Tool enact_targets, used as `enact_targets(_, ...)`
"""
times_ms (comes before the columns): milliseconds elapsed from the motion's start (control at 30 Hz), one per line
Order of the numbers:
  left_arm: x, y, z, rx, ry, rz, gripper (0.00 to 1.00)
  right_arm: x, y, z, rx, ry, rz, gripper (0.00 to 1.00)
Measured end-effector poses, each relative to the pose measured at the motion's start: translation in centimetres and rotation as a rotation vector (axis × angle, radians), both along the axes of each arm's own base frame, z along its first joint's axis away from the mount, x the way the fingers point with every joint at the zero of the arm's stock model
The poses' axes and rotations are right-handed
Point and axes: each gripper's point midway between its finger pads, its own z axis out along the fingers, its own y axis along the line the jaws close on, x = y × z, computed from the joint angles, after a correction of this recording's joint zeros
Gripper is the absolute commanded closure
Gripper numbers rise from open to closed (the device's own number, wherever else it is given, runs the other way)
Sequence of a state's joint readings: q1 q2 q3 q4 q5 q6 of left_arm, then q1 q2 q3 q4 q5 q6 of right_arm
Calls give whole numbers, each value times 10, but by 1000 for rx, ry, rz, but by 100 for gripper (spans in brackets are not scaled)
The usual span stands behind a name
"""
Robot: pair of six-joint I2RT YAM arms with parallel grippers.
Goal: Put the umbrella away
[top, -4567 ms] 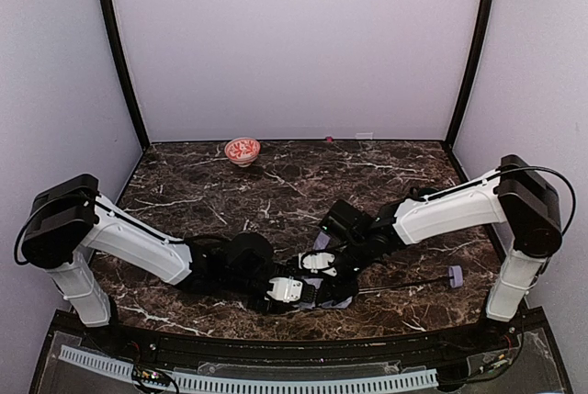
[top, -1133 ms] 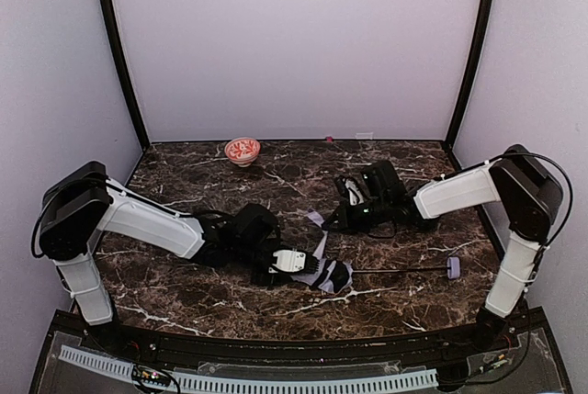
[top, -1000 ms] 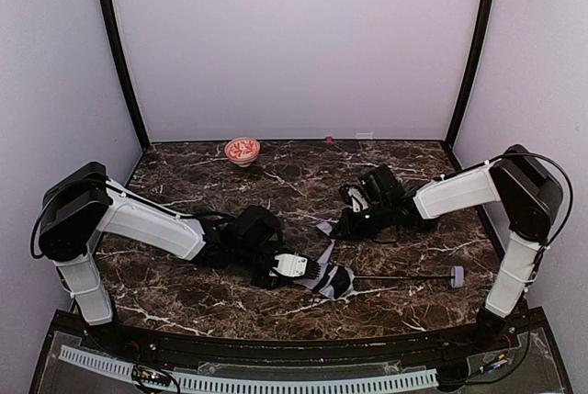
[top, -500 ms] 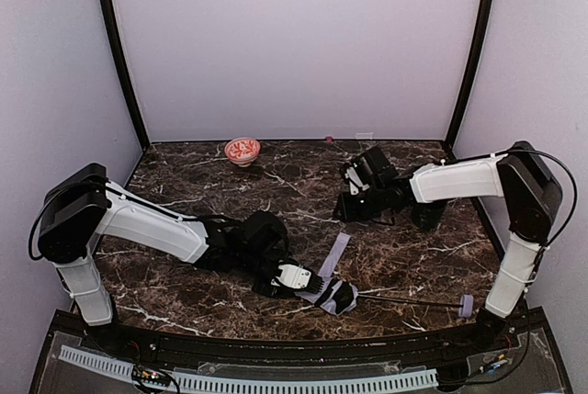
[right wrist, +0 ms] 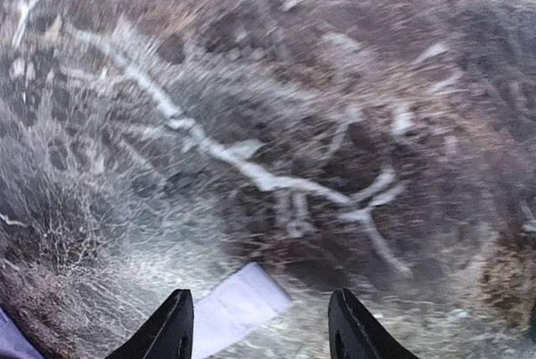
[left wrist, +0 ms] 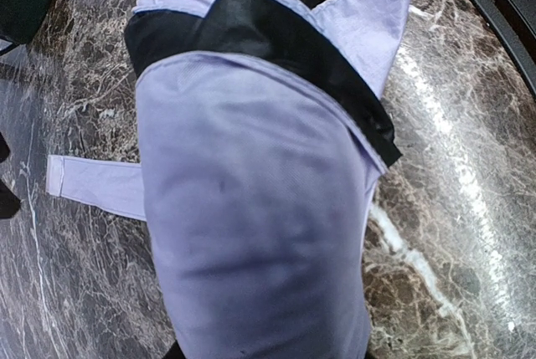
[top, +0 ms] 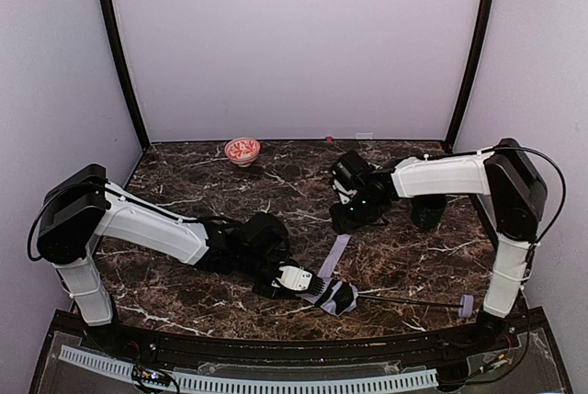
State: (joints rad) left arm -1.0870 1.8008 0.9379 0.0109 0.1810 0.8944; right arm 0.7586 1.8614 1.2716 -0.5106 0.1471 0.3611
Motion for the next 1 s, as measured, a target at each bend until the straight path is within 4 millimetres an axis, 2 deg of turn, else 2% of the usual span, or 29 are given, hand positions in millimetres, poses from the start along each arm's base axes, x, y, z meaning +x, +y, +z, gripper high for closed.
enact_targets(133,0,0,0,2,-4,1,100,-13,13,-22,-28,53,40,45)
enact_targets(267,0,0,0,4,-9,3,100,-21,11,-38,-60,100,68,45)
enact_targets(667,0,0,-1,8,-15,4,100,-26,9,-36,-97,119,158,40)
enact_targets(833,-1,0,-1,3,-37,2,100,-24,19,-20,-68,105,285,36)
enact_targets(1000,-3,1,0,-8,-85,-12,100,-25,17,-5,-38,87,397,36)
